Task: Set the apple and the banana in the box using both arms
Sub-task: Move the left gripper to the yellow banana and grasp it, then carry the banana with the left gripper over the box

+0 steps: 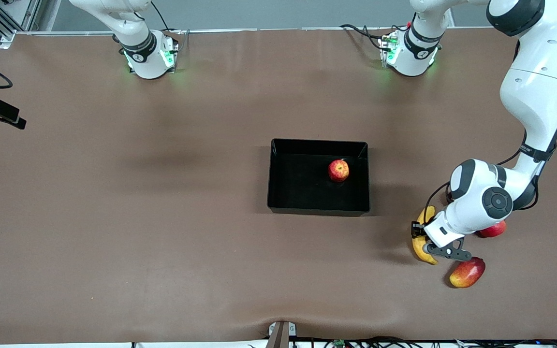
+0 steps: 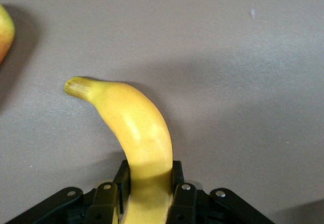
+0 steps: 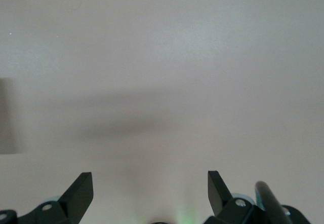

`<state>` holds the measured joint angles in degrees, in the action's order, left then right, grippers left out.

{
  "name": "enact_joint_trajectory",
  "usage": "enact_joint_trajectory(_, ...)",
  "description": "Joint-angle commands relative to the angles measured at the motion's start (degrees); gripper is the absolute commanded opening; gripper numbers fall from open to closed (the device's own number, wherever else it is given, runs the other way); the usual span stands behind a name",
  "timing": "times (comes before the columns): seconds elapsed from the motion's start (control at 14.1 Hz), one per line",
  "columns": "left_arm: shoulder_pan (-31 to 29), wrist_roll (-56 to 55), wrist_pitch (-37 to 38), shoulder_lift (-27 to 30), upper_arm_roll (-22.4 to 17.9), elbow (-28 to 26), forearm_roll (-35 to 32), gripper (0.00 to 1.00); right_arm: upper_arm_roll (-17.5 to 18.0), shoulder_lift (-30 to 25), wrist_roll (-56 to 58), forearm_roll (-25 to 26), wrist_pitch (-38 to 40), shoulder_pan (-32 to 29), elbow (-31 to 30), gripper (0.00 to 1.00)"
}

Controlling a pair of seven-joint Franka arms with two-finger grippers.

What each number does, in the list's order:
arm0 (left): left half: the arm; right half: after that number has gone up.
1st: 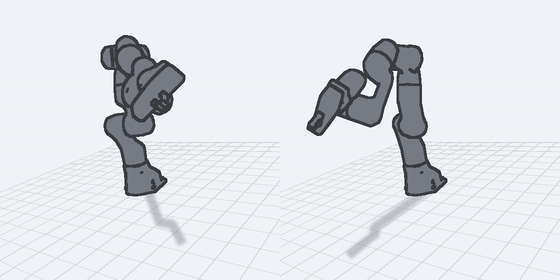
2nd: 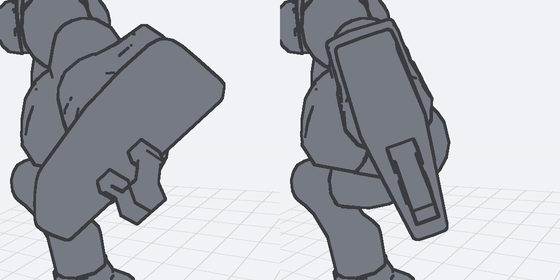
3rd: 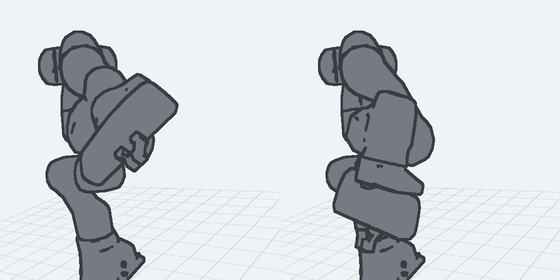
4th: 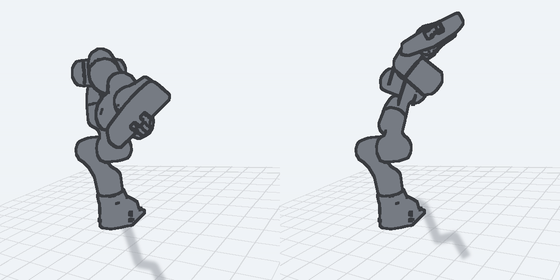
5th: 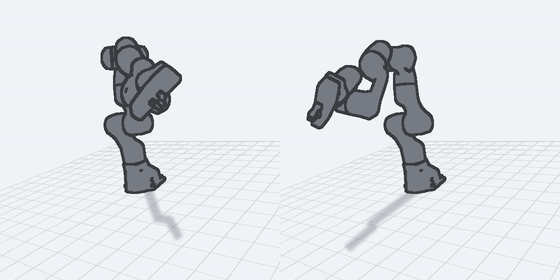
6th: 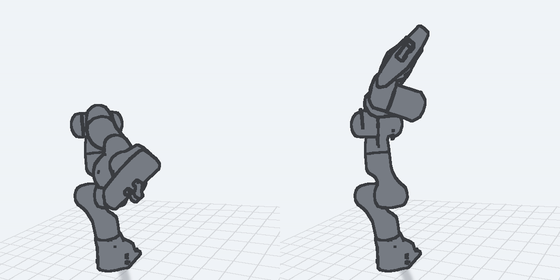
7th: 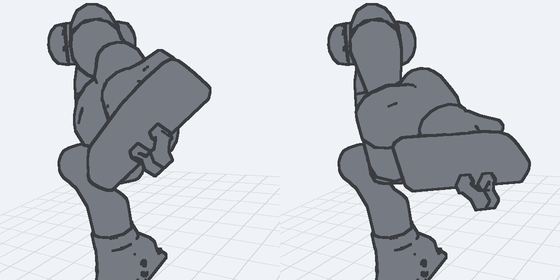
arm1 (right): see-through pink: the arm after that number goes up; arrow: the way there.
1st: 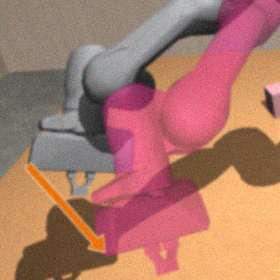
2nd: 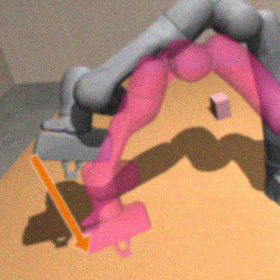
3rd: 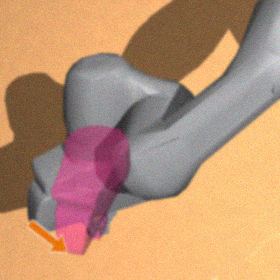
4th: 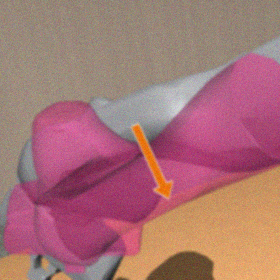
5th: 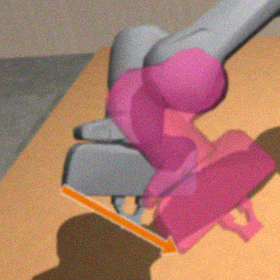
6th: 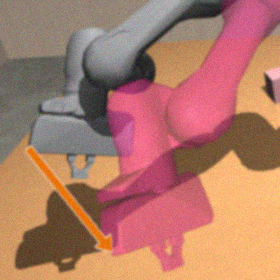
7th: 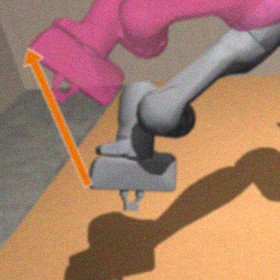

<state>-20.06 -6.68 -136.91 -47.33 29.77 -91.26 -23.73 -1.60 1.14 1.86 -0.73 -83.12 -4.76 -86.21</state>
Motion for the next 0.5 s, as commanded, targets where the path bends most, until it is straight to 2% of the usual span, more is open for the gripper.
enact_joint_trajectory(0.0, 2.9, -4.7, 5.7, 5.8, 0.1, -0.2, -1.4, 0.0, 0.4, -1.2, 0.5, 1.1, -0.2, 0.1, -0.6, 1.0)
enact_joint_trajectory(0.21, 6.4, -7.0, 16.3, 14.0, 3.2, -0.4, -1.3, 0.0, 0.5, -1.2, 0.5, 1.0, -0.8, 0.5, -0.5, 1.0)
enact_joint_trajectory(0.42, 8.1, -15.0, 21.8, 16.2, 8.8, -0.3, -0.9, 0.0, 0.4, -1.2, 0.5, 0.8, -0.8, 0.5, -0.5, 1.0)
